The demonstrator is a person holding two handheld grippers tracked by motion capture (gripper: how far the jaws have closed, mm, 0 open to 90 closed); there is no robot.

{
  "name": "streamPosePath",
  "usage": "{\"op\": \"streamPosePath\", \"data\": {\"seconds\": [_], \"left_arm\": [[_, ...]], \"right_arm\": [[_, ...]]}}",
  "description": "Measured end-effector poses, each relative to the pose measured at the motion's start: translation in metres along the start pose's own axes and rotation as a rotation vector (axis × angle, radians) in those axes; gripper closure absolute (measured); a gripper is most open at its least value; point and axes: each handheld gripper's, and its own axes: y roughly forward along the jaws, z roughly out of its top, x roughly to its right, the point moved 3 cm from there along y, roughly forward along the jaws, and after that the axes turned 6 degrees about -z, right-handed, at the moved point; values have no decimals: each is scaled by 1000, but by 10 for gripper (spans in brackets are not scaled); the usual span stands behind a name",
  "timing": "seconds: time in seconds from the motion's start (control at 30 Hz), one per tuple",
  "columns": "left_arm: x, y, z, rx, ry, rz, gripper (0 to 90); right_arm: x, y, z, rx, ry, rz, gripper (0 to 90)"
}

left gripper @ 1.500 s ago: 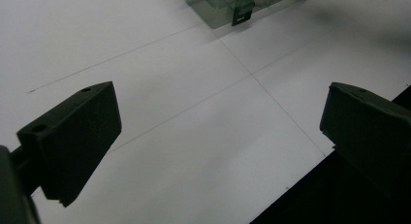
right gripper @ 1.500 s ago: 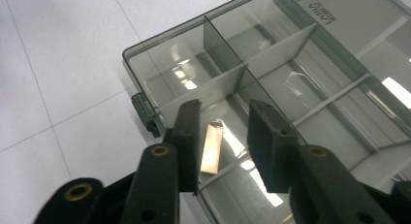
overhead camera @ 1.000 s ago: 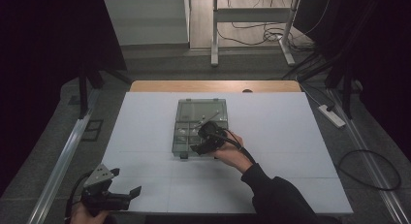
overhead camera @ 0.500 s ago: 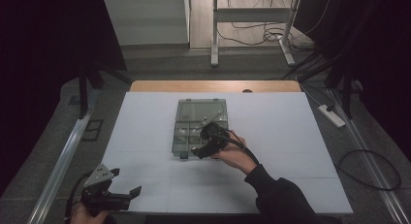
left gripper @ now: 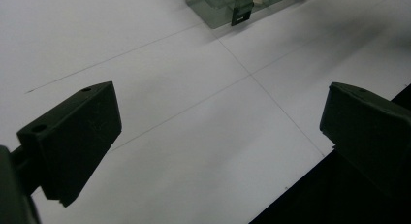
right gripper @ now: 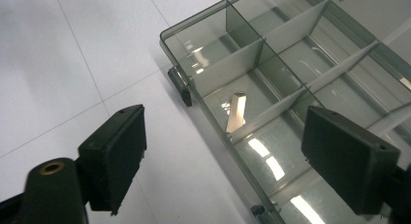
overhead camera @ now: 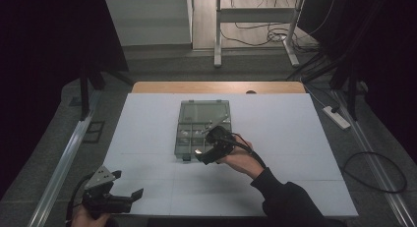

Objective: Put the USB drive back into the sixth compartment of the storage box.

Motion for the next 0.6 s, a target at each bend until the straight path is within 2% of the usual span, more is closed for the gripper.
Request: {"op": "streamPosePath", "data": {"seconds": [0.23, 0.4, 0.6], "left_arm": [[0, 0, 0, -1, 0, -2, 12], [0, 0, 0, -1, 0, -3, 12], [0, 0, 0, -2, -1, -2, 12]], "right_arm": [[1, -4, -5, -2, -6, -11, 123], [1, -10, -8, 17, -5, -8, 105], [0, -13, -12, 12, -5, -3, 76]]}}
